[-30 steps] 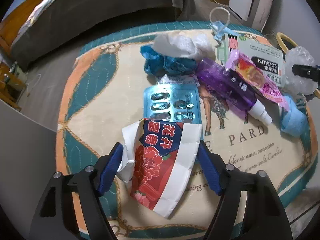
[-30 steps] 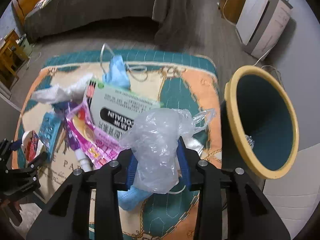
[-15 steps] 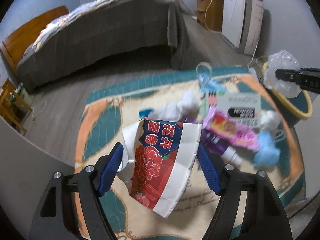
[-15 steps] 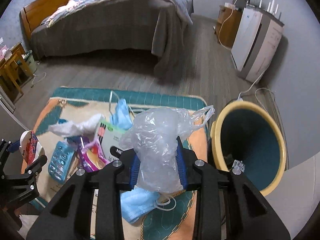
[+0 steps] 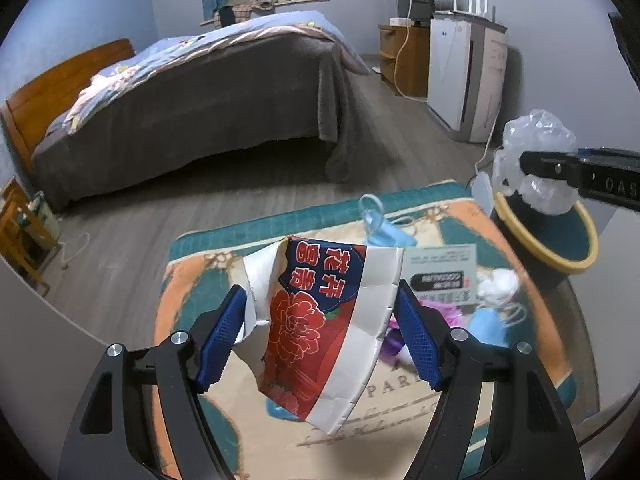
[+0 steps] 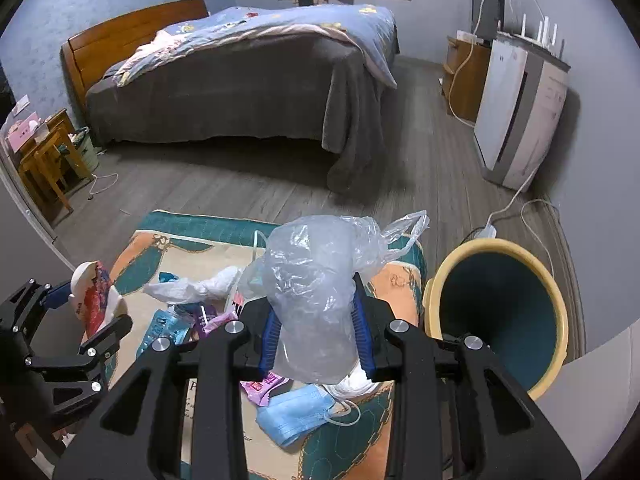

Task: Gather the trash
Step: 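Carry the clear bag over the bin with the right gripper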

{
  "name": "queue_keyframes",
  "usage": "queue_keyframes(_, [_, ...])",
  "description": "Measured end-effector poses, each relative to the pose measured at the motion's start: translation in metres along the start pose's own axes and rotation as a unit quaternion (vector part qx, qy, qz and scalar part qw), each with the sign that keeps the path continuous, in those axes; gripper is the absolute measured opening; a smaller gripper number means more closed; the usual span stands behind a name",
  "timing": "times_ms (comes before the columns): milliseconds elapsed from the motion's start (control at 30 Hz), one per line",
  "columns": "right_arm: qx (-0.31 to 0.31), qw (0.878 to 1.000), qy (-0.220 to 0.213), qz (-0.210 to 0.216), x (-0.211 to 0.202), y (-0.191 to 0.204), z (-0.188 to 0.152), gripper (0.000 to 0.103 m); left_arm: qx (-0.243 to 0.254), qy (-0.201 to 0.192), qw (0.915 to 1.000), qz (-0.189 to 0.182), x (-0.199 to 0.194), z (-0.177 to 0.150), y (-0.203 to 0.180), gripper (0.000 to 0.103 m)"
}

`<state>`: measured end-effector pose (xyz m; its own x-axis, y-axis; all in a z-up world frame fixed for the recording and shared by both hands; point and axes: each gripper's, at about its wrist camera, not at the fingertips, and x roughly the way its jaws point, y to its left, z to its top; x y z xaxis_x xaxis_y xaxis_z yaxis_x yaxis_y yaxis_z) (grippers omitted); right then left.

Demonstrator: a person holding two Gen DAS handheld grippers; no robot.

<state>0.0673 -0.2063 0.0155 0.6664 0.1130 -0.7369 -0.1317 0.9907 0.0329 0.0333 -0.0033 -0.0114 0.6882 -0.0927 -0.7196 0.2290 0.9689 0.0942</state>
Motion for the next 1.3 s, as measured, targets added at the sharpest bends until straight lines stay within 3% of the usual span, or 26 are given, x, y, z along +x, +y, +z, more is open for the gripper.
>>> queue_keyframes(567, [0.008, 1.0, -0.009, -0.017, -0.008, -0.046, -0.007, 0.031, 0.05, -0.017, 0.9985, -0.013, 0.006, 0.019, -0.066, 0.075])
queue_keyframes(1300, [0.056, 0.997, -0.013, -0.05, -0.012, -0.135, -0.014, 0.031, 0.11, 0.002, 0.9925, -0.053, 0.043, 0.032, -0.161, 0.075])
